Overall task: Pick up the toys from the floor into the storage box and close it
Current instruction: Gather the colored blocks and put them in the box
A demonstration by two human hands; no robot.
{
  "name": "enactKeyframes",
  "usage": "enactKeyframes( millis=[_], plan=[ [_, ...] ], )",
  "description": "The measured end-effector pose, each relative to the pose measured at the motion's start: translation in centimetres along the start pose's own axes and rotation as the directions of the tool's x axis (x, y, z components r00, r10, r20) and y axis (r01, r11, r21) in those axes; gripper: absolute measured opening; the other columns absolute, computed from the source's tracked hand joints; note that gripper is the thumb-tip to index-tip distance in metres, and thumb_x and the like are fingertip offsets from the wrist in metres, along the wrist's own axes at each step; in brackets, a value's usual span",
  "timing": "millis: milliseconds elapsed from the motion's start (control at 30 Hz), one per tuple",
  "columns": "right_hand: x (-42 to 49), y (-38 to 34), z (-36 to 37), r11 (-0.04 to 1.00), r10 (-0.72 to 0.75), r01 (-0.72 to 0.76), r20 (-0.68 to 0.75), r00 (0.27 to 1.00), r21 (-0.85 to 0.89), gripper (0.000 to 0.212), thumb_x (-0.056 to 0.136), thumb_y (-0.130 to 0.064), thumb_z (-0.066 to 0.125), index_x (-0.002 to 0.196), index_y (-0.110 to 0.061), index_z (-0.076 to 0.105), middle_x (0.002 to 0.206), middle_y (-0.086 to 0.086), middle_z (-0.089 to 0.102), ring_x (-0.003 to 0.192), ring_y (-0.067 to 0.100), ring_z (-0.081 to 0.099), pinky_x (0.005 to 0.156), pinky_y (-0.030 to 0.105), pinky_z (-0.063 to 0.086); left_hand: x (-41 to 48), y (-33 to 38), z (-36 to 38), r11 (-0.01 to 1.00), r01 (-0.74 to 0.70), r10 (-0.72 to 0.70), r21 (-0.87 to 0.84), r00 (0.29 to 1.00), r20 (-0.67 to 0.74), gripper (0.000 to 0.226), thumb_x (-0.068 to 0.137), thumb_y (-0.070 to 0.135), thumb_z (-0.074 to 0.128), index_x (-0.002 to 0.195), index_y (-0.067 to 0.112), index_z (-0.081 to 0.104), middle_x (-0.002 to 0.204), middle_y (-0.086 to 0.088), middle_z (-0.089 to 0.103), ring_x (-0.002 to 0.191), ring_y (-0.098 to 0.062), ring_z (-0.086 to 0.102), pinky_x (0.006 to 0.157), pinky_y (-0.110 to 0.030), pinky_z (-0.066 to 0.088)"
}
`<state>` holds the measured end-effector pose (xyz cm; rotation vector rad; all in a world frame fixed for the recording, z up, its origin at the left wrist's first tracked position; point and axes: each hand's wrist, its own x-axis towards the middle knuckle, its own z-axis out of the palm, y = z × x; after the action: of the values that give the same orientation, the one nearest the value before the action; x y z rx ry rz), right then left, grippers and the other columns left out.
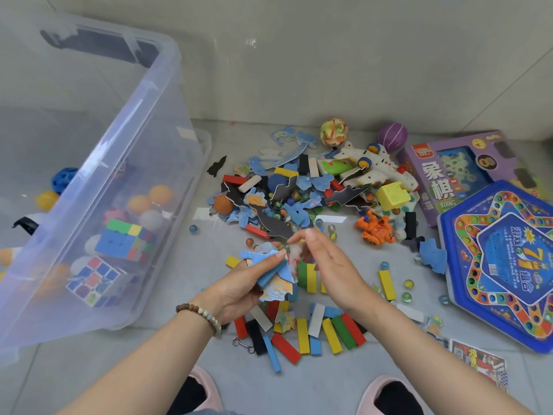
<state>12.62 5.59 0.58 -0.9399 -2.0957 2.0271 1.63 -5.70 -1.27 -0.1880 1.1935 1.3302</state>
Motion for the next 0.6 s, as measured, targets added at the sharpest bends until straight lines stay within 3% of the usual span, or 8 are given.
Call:
enactKeyframes(
  millis=[67,133,233,367,467,600],
  plan=[
    [0.0,0.3,-0.2,0.998,0.031,-0.028,0.046,0.998,-0.060,0.050,0.095,-0.048,0.022,0.110,-0.026,0.065,0.112,-0.009,0.061,0.107,-0.009,0.050,0.091,0.011,0.035,-0.2,0.2,0.1,1.000,0.019,-0.019,0.001,0.999,0.031,0.009,0.080,0.018,0.064,0.083,0.010,0.065,0.076,-0.007,0.068,0.062,-0.014,0.067,0.057,-0.023,0.056],
    [0.0,0.5,-0.4,0.996,0.079,-0.075,0.077,0.994,-0.055,0.055,0.090,-0.055,0.019,0.117,-0.036,0.063,0.129,-0.016,0.053,0.118,-0.014,0.040,0.094,0.003,0.027,-0.2,0.4,0.0,0.999,0.023,-0.024,0.024,0.999,0.042,0.012,0.074,0.019,0.068,0.082,0.010,0.067,0.076,-0.007,0.070,0.063,-0.015,0.068,0.061,-0.024,0.056],
    [-0.4,0.2,-0.6,0.991,0.106,-0.096,0.113,0.988,-0.092,0.048,0.096,-0.049,0.017,0.122,-0.043,0.057,0.127,-0.029,0.046,0.109,-0.032,0.029,0.086,-0.009,0.020,0.1,0.8,-0.3,0.995,0.016,-0.020,0.096,0.999,0.040,0.023,0.067,0.021,0.072,0.086,0.007,0.068,0.082,-0.010,0.071,0.070,-0.019,0.068,0.066,-0.027,0.057],
    [-0.4,0.1,-0.4,0.991,0.086,-0.076,0.091,0.992,-0.107,0.049,0.092,-0.050,0.021,0.129,-0.034,0.049,0.128,-0.019,0.052,0.117,-0.013,0.043,0.098,0.005,0.031,0.6,1.1,0.1,0.983,-0.030,0.035,0.180,0.999,-0.028,0.036,0.065,0.024,0.075,0.095,0.007,0.068,0.084,-0.010,0.070,0.070,-0.018,0.067,0.064,-0.026,0.057],
    [-0.3,0.1,-0.4,0.992,0.120,-0.116,0.061,0.991,-0.054,0.059,0.084,-0.057,0.020,0.122,-0.031,0.055,0.120,-0.017,0.059,0.111,-0.011,0.049,0.086,0.003,0.037,1.1,1.2,0.4,0.991,-0.068,0.078,0.111,0.993,-0.086,0.032,0.076,0.016,0.072,0.106,0.006,0.064,0.081,-0.009,0.070,0.063,-0.016,0.068,0.054,-0.024,0.054],
    [-0.2,0.3,-0.6,0.986,0.158,-0.156,0.021,0.987,-0.067,0.055,0.090,-0.055,0.018,0.116,-0.036,0.061,0.125,-0.012,0.053,0.113,0.004,0.049,0.101,0.025,0.035,1.4,0.9,0.4,0.991,-0.070,0.083,0.111,0.989,-0.120,0.033,0.078,0.017,0.072,0.107,0.005,0.063,0.083,-0.013,0.070,0.064,-0.018,0.069,0.054,-0.023,0.053]
  ],
)
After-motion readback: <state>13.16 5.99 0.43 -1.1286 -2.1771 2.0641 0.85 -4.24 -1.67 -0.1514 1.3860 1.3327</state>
